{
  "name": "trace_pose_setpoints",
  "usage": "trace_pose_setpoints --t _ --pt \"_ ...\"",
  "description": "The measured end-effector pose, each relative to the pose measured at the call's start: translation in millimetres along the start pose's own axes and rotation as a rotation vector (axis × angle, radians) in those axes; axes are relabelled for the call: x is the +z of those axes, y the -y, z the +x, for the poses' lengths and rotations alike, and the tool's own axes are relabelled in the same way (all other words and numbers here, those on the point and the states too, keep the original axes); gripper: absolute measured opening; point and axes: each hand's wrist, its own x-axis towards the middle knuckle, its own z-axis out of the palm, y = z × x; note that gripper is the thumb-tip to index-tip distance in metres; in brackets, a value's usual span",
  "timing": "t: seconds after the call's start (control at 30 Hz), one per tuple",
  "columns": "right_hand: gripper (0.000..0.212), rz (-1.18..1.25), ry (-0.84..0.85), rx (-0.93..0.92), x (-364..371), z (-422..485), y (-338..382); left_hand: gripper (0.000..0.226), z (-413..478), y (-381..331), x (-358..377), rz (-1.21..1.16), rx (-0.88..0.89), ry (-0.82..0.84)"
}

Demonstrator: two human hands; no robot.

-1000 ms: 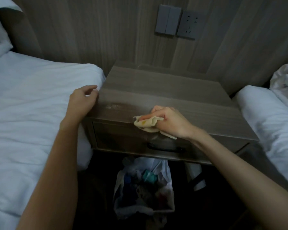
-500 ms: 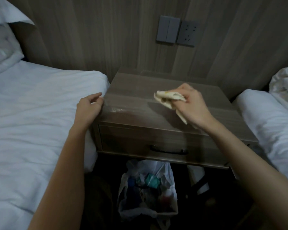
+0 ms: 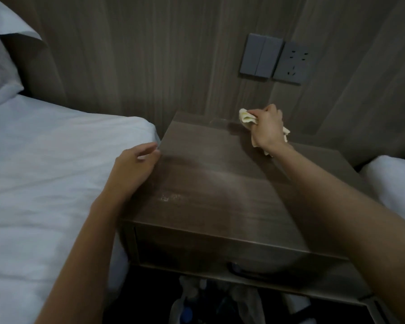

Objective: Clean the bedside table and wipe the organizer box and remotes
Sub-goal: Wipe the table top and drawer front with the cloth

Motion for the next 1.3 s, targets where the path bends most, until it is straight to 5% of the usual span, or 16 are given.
trace_pose_setpoints --t 0.37,0.63,1.03,1.2,1.3 --pt "0.036 -0.043 0.034 -0.024 64.2 56.6 -16.9 0.040 31.2 12.1 8.1 -0.076 -0.043 -0.012" --pt "0.034 -0.038 0.205 -0.095 63.9 65.1 -12.2 0.040 38.1 9.3 13.1 -0.069 -0.058 -0.018" --pt "0.034 -0.041 0.335 -0.270 100.5 88.2 65.8 0.016 39.6 14.1 8.0 -0.182 -0.094 0.036" --pt "0.037 0.113 0.134 -0.297 78.8 104.5 72.6 0.020 43.9 17.6 5.0 -0.255 -0.121 0.072" --pt "0.045 0.065 0.156 -0.380 92.5 100.8 92.8 0.027 44.1 19.6 4.8 -0.295 -0.128 0.079"
